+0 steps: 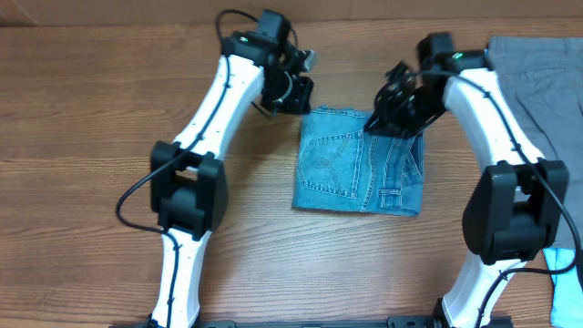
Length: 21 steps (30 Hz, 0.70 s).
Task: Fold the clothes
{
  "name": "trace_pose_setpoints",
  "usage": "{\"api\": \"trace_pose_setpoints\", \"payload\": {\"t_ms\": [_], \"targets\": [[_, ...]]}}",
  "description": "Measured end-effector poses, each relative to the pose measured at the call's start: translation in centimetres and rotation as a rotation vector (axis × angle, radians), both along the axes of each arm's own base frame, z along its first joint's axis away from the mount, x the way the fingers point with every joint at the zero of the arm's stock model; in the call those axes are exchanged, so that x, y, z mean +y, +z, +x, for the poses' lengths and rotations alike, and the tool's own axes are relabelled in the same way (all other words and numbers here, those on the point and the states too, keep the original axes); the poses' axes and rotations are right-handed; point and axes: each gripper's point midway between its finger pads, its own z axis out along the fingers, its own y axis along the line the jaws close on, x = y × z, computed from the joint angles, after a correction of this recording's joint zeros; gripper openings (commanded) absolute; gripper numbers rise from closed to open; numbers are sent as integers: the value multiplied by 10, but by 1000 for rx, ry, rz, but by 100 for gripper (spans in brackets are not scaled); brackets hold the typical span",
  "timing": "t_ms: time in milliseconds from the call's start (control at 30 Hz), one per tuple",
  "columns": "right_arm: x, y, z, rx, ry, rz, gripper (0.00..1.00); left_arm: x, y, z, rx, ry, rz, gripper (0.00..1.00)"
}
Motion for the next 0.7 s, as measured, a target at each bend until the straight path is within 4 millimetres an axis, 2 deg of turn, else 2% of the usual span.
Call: {"api": "trace_pose_setpoints", "payload": {"t_ms": [67,200,267,300,367,500,567,600,633,667,700], "targets": [[0,-16,-6,29,-21,-9,13,-11,-14,-3,16,-22,-5,4],[-21,-53,-29,135,-100,-33,13,-25,-41,-3,36,-47,-11,6],[-32,-68,-40,176,-132,-40,9,-28,-60,-3,57,-49,-12,5],[-36,-74,-44,185,-144,-40,5,-28,-67,-1,61,-48,-14,4],[-43,-81,-50,208,-167,-50,4,-27,-80,0,79,-45,-12,4],[-55,-83,-61,275,-228,-63,4,-19,-81,1,98,-31,-9,4],[-59,-78,-63,294,-262,-71,4,-13,-77,3,104,-18,0,4],[-62,-69,-63,287,-292,-86,4,-8,-73,7,101,-7,7,4],[-63,-64,-62,276,-301,-91,8,-2,-66,14,86,8,15,4],[-64,-55,-62,257,-311,-98,17,2,-58,19,68,18,18,4],[-65,-38,-60,211,-329,-102,56,6,-46,26,40,27,19,6]]}}
